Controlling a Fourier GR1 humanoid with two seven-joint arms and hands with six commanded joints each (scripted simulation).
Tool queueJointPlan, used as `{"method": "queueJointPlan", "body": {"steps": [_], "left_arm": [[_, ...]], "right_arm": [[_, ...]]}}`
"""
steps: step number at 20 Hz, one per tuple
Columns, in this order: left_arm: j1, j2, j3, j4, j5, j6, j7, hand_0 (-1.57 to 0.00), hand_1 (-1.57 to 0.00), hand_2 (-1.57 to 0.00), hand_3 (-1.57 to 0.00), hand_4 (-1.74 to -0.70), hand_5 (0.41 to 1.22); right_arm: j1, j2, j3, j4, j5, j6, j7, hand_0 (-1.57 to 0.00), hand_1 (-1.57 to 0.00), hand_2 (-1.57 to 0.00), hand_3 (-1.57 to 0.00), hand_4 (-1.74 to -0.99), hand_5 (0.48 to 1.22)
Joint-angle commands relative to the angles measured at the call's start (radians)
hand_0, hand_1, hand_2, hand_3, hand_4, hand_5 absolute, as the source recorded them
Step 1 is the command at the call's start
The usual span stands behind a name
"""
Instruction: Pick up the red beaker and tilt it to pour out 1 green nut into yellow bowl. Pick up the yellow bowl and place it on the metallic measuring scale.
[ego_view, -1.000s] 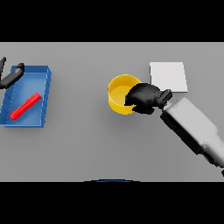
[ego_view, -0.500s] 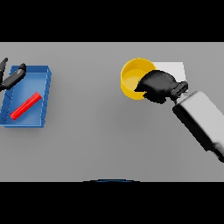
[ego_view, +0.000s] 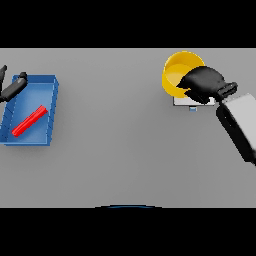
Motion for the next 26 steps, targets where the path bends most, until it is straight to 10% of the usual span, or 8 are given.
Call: {"method": "queueJointPlan", "body": {"steps": [1, 19, 21, 26], "left_arm": [[-0.005, 0.006, -0.002, -0.001, -0.004, -0.005, 0.008, 0.00, 0.00, 0.00, 0.00, -0.74, 0.738], [-0.013, -0.001, -0.013, 0.009, -0.012, -0.010, 0.022, 0.00, 0.00, 0.00, 0.00, -0.73, 0.715], [-0.006, -0.001, -0.014, 0.001, -0.012, -0.009, 0.015, 0.00, 0.00, 0.00, 0.00, -0.73, 0.720], [-0.015, -0.011, -0.011, 0.024, -0.009, -0.012, 0.019, 0.00, 0.00, 0.00, 0.00, -0.73, 0.717]], "right_arm": [[-0.007, 0.002, -0.008, 0.029, 0.003, -0.018, 0.002, -1.57, -1.57, -1.55, -1.15, -1.741, 1.221], [-0.090, 0.071, -0.083, 0.424, 0.004, -0.091, -0.061, -1.40, -1.57, -1.39, -1.36, -1.741, 1.221], [-0.086, 0.074, -0.093, 0.418, -0.006, -0.079, -0.065, -1.13, -1.32, -1.33, -1.06, -1.701, 1.221], [-0.093, 0.073, -0.097, 0.440, -0.009, -0.049, -0.037, -0.37, -0.58, -0.69, -0.61, -1.539, 0.933]]}}
